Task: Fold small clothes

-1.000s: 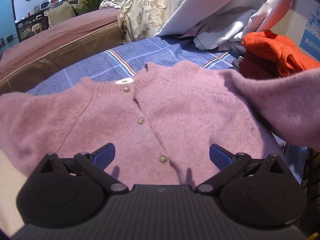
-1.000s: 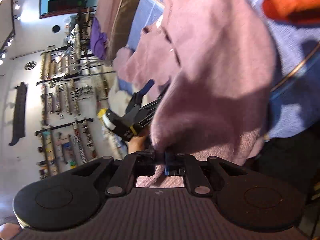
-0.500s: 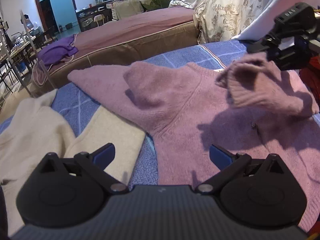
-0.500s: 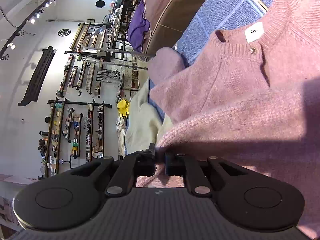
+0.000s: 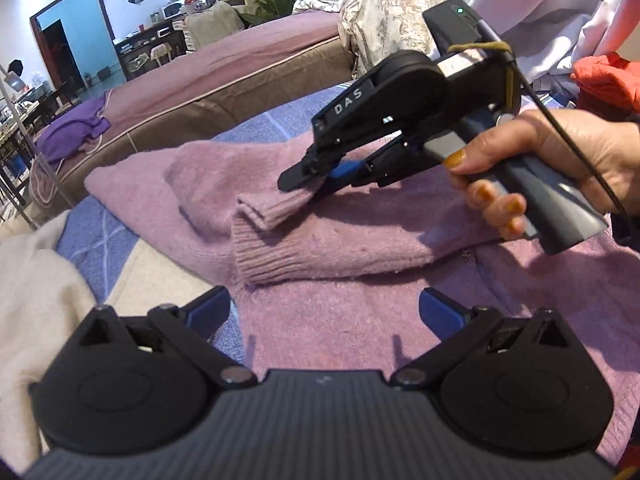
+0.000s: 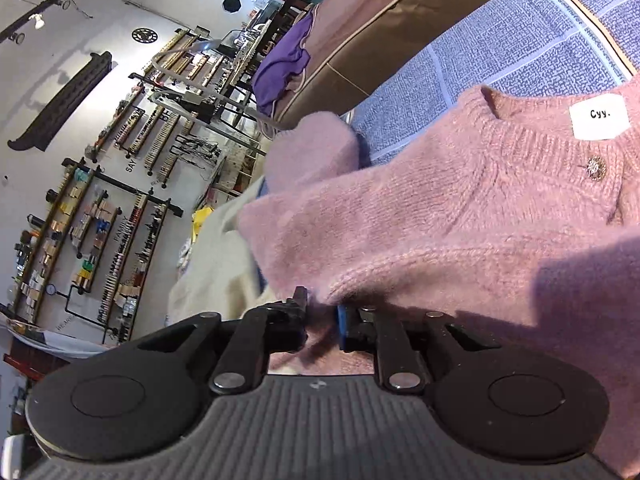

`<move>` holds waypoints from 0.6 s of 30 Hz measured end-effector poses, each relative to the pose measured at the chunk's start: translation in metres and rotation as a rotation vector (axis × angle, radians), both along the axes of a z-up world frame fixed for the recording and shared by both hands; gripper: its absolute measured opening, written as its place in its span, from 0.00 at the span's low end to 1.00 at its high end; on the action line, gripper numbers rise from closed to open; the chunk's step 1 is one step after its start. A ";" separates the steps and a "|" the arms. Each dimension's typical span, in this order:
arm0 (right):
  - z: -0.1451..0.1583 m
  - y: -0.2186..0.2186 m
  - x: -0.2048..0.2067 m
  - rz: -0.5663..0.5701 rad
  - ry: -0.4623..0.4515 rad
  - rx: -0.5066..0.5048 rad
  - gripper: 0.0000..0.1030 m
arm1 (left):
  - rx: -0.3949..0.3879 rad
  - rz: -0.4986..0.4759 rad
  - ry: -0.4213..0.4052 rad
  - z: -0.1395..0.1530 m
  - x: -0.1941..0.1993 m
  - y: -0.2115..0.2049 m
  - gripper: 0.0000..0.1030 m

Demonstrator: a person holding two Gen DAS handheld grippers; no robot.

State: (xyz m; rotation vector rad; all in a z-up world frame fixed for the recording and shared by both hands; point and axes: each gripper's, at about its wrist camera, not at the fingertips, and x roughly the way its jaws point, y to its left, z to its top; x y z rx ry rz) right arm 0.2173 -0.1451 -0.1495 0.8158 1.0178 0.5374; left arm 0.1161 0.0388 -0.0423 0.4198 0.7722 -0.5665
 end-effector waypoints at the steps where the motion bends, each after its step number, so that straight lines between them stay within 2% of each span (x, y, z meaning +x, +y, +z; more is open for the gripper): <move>1: -0.005 -0.001 -0.002 -0.017 0.001 -0.003 0.62 | 0.011 -0.002 -0.007 -0.002 0.000 -0.001 1.00; 3: -0.007 -0.012 -0.012 -0.075 0.015 -0.007 0.82 | 0.045 0.004 -0.018 -0.007 0.003 -0.002 1.00; 5: 0.008 -0.029 -0.028 -0.102 -0.027 -0.022 0.84 | 0.052 0.013 -0.031 -0.009 0.007 0.000 1.00; 7: 0.039 -0.052 -0.053 -0.106 -0.144 -0.079 0.85 | 0.029 0.041 -0.030 -0.008 0.017 0.004 1.00; 8: 0.054 -0.065 -0.068 -0.093 -0.212 -0.108 0.88 | 0.004 0.058 -0.028 -0.006 0.023 0.005 1.00; 9: 0.068 -0.077 -0.083 -0.082 -0.268 -0.154 0.98 | -0.035 0.073 -0.027 -0.003 0.031 0.005 1.00; 11: 0.089 -0.103 -0.115 -0.103 -0.316 -0.345 1.00 | -0.068 0.070 -0.045 0.002 0.042 -0.005 0.98; 13: 0.098 -0.128 -0.146 -0.142 -0.327 -0.527 1.00 | -0.028 0.043 -0.080 0.000 0.053 -0.026 0.92; 15: 0.099 -0.148 -0.175 -0.172 -0.347 -0.638 1.00 | 0.026 0.009 -0.105 -0.008 0.067 -0.047 0.92; 17: 0.093 -0.165 -0.206 -0.207 -0.358 -0.736 1.00 | 0.142 0.039 -0.154 -0.029 0.089 -0.067 0.93; 18: 0.087 -0.169 -0.218 -0.195 -0.355 -0.780 1.00 | 0.214 0.059 -0.148 -0.044 0.104 -0.073 0.94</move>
